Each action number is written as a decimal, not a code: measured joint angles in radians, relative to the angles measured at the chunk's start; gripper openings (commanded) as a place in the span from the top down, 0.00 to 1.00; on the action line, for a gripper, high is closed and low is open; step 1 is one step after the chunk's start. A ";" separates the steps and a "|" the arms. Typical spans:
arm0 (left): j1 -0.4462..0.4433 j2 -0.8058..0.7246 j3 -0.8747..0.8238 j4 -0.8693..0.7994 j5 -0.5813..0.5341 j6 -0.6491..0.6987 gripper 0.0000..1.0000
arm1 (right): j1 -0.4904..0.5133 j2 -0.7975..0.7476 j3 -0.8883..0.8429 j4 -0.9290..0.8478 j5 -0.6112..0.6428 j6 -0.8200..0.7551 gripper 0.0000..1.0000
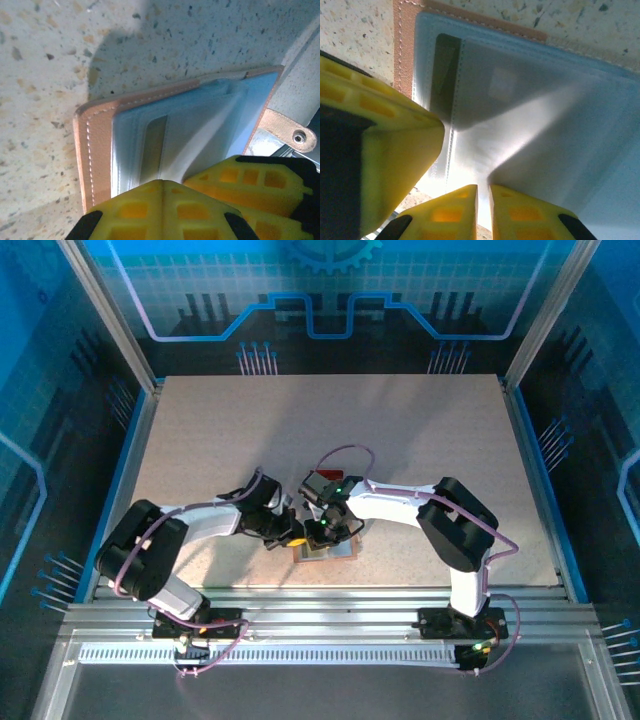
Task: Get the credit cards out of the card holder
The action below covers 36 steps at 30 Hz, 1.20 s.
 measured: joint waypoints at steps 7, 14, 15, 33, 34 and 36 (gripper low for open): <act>0.000 0.020 0.010 -0.005 0.004 0.001 1.00 | 0.005 -0.003 0.000 -0.011 0.019 0.000 0.80; 0.000 0.020 0.010 -0.005 0.004 0.002 1.00 | 0.005 -0.027 0.000 -0.070 0.079 -0.012 0.68; 0.000 0.020 0.010 -0.005 0.004 0.002 1.00 | 0.005 -0.032 0.000 -0.079 0.089 -0.013 0.65; 0.000 0.020 0.017 -0.021 0.003 0.002 1.00 | 0.016 -0.078 0.006 -0.140 0.156 -0.021 0.58; 0.000 0.020 0.018 -0.023 0.003 0.002 1.00 | 0.016 -0.089 0.005 -0.131 0.151 -0.019 0.62; 0.000 0.020 0.018 -0.024 0.003 0.003 1.00 | 0.017 -0.124 -0.020 -0.084 0.125 -0.003 0.74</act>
